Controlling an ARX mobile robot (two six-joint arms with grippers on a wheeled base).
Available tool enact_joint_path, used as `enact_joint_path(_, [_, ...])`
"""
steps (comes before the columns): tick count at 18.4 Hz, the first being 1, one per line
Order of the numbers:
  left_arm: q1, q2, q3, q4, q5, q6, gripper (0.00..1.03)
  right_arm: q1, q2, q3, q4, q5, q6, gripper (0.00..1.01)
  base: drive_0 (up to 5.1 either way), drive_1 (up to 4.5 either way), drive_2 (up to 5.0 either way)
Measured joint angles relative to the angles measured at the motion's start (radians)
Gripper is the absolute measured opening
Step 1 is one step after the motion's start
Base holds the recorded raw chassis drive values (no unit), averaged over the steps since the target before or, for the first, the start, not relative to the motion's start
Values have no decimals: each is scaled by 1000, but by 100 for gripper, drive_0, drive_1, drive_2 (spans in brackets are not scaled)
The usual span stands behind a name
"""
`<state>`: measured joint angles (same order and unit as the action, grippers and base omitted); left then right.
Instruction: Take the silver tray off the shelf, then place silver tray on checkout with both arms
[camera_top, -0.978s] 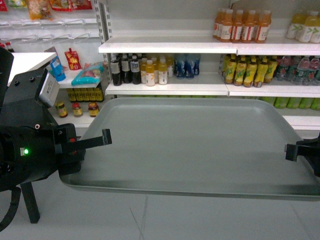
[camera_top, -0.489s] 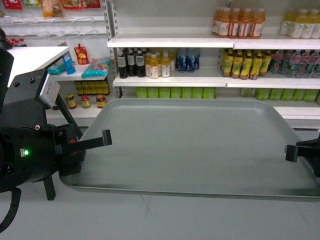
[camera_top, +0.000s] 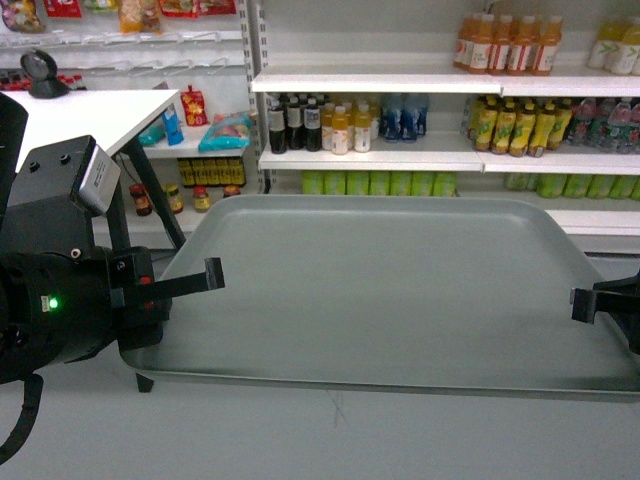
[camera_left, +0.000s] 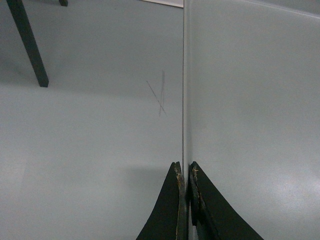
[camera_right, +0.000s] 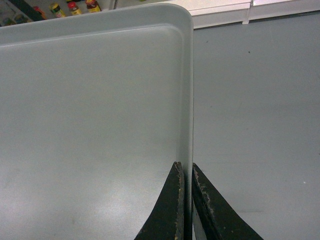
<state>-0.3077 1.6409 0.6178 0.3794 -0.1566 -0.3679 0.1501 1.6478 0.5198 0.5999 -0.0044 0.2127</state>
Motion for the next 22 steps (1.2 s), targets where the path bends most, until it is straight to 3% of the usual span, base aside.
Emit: enact_joint_path(22, [3,0,0,5,2,0,3,0,0,2,1,0,0,2,-505,237,237])
